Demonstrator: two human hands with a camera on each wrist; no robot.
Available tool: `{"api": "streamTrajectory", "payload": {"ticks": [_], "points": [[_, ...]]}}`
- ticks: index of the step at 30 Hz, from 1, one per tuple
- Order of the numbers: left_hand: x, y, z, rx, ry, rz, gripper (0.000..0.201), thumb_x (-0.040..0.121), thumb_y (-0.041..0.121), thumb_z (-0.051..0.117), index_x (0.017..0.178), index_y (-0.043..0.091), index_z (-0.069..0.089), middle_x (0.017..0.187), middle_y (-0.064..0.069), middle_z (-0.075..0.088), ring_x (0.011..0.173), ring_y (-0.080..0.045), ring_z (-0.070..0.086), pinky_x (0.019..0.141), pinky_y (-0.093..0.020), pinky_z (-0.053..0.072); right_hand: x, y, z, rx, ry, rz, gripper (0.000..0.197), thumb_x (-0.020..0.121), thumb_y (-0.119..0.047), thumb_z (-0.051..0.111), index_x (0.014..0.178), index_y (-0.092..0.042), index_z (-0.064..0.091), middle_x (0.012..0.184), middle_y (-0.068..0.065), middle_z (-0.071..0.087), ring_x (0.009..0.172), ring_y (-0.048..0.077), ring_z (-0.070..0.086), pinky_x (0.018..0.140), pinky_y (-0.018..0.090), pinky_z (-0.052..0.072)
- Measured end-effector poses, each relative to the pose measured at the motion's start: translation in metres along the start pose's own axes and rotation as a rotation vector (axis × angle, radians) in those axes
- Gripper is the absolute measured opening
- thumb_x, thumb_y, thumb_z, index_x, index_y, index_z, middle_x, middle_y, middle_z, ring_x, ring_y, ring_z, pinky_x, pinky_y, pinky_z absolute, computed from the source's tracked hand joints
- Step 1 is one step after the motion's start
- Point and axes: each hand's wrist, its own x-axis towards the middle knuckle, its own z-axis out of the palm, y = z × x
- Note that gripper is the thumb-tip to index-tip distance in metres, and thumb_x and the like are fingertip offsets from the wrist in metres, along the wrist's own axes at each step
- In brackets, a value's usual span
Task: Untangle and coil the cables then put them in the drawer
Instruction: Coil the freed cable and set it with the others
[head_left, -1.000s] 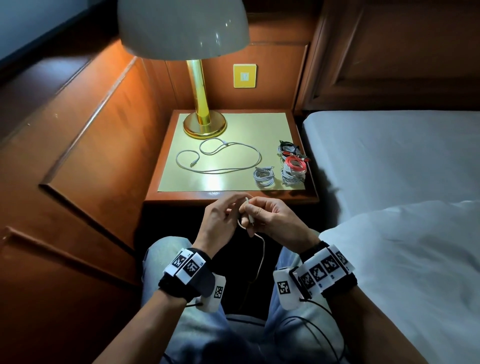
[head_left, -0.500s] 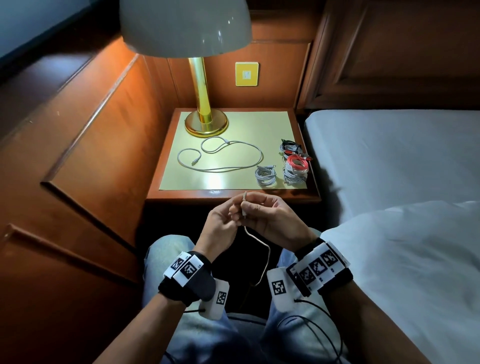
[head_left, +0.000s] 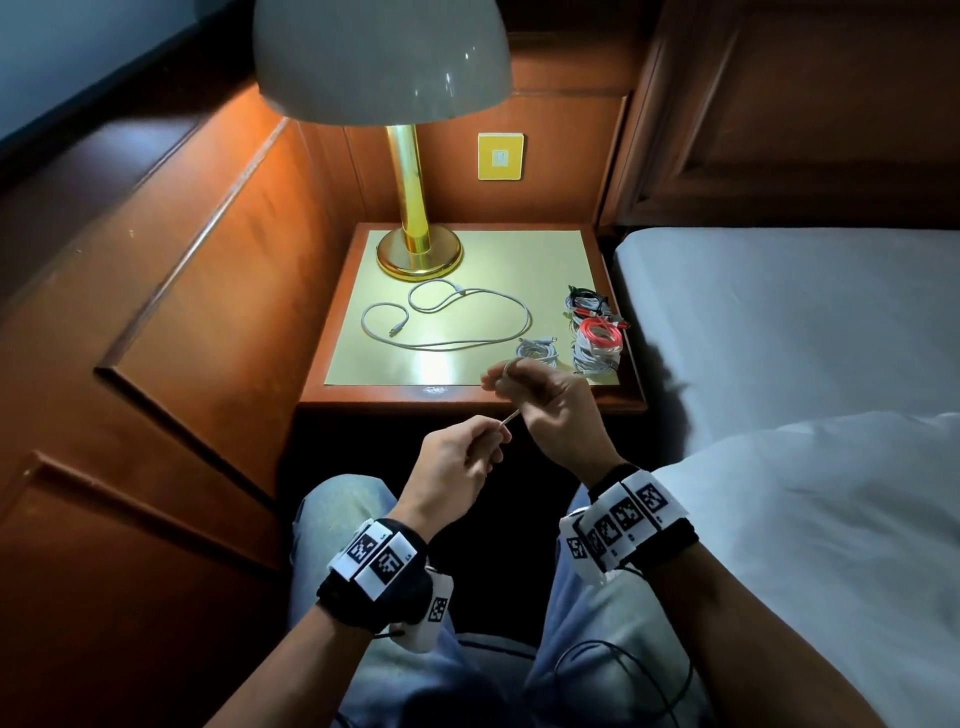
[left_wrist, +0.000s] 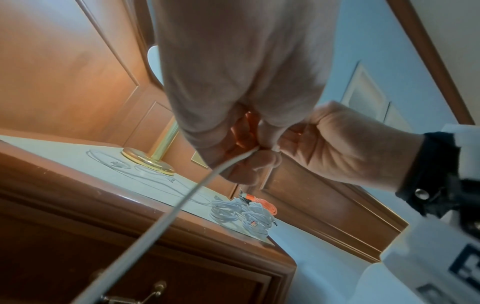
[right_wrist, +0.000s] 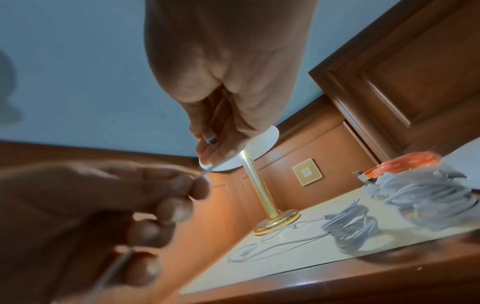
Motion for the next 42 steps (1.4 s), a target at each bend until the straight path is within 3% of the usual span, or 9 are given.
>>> {"api": "streamTrajectory", "payload": {"ticks": [3,8,11,14,19,28,36,40,42], "points": [[0.0,-0.003,-0.003,0.13,0.036,0.079,0.013,0.1,0.009,0.058,0.095,0.011,0.071,0.073,0.005,0.065,0.06,-0.002,0.055,0.062,-0.016,0.044,-0.002,0.009,-0.004,-0.234,-0.023,-0.08,0.013,0.097,-0.004,0.061,0.103,-0.005,0.073,0.1,-0.001,0.076,0.097,0.013,0.071,0.092,0.036,0.057],[0.005,0.003,-0.011,0.336,0.137,0.274,0.008,0.095,0.004,0.062,0.098,0.007,0.069,0.083,0.004,0.067,0.071,-0.008,0.058,0.074,-0.007,0.041,-0.006,0.012,-0.003,-0.364,-0.124,-0.107,0.011,0.095,-0.005,0.06,0.095,-0.009,0.07,0.085,0.0,0.071,0.079,0.019,0.066,0.073,0.039,0.056],[0.006,0.006,-0.014,0.374,0.151,0.327,0.006,0.094,0.006,0.063,0.097,0.006,0.068,0.087,-0.002,0.069,0.074,-0.015,0.061,0.073,-0.018,0.047,-0.009,0.012,-0.005,-0.287,-0.158,-0.018,0.015,0.094,-0.002,0.058,0.09,-0.008,0.071,0.086,0.001,0.072,0.084,0.02,0.068,0.081,0.04,0.056],[0.005,0.007,-0.019,0.383,0.157,0.368,0.005,0.093,0.005,0.065,0.096,0.005,0.068,0.088,-0.003,0.07,0.076,-0.012,0.06,0.075,-0.009,0.043,-0.011,0.007,-0.009,-0.1,-0.203,0.146,0.016,0.096,-0.003,0.058,0.087,-0.002,0.072,0.089,0.004,0.072,0.086,0.015,0.066,0.087,0.035,0.054],[0.011,0.011,-0.026,0.374,0.128,0.412,0.006,0.093,0.007,0.062,0.094,0.006,0.067,0.085,0.001,0.07,0.073,-0.01,0.059,0.073,-0.006,0.04,-0.013,0.001,-0.007,0.105,-0.273,0.337,0.022,0.099,0.005,0.045,0.087,0.013,0.062,0.081,0.013,0.066,0.072,0.016,0.063,0.072,0.027,0.052],[0.024,0.012,-0.028,0.17,0.108,0.327,0.004,0.093,0.007,0.069,0.089,0.006,0.069,0.073,0.015,0.063,0.066,-0.002,0.058,0.068,-0.013,0.044,-0.024,0.004,-0.001,0.396,-0.353,0.465,0.022,0.101,-0.003,0.037,0.095,0.001,0.058,0.079,0.013,0.059,0.07,0.022,0.055,0.069,0.03,0.047],[0.025,0.001,-0.019,-0.037,0.107,0.119,0.007,0.095,0.017,0.067,0.089,0.014,0.068,0.067,0.01,0.065,0.062,-0.008,0.06,0.067,-0.023,0.05,-0.028,0.008,0.001,0.474,-0.363,0.468,0.015,0.095,-0.009,0.05,0.097,0.0,0.061,0.078,0.01,0.058,0.069,0.018,0.054,0.068,0.025,0.048],[0.022,-0.006,-0.017,-0.154,0.08,0.029,0.017,0.096,0.035,0.064,0.087,0.021,0.069,0.069,0.005,0.065,0.06,-0.014,0.061,0.063,-0.041,0.055,-0.03,0.008,0.0,0.55,-0.367,0.499,0.019,0.097,-0.01,0.054,0.107,0.002,0.064,0.084,0.012,0.065,0.074,0.019,0.062,0.073,0.027,0.052],[0.019,-0.009,-0.013,-0.233,0.063,0.002,0.022,0.098,0.035,0.061,0.089,0.015,0.068,0.066,0.003,0.062,0.053,-0.013,0.058,0.056,-0.037,0.053,-0.03,0.007,0.001,0.603,-0.382,0.5,0.019,0.097,-0.009,0.055,0.108,0.003,0.066,0.088,0.015,0.066,0.076,0.021,0.063,0.074,0.028,0.053]]}}
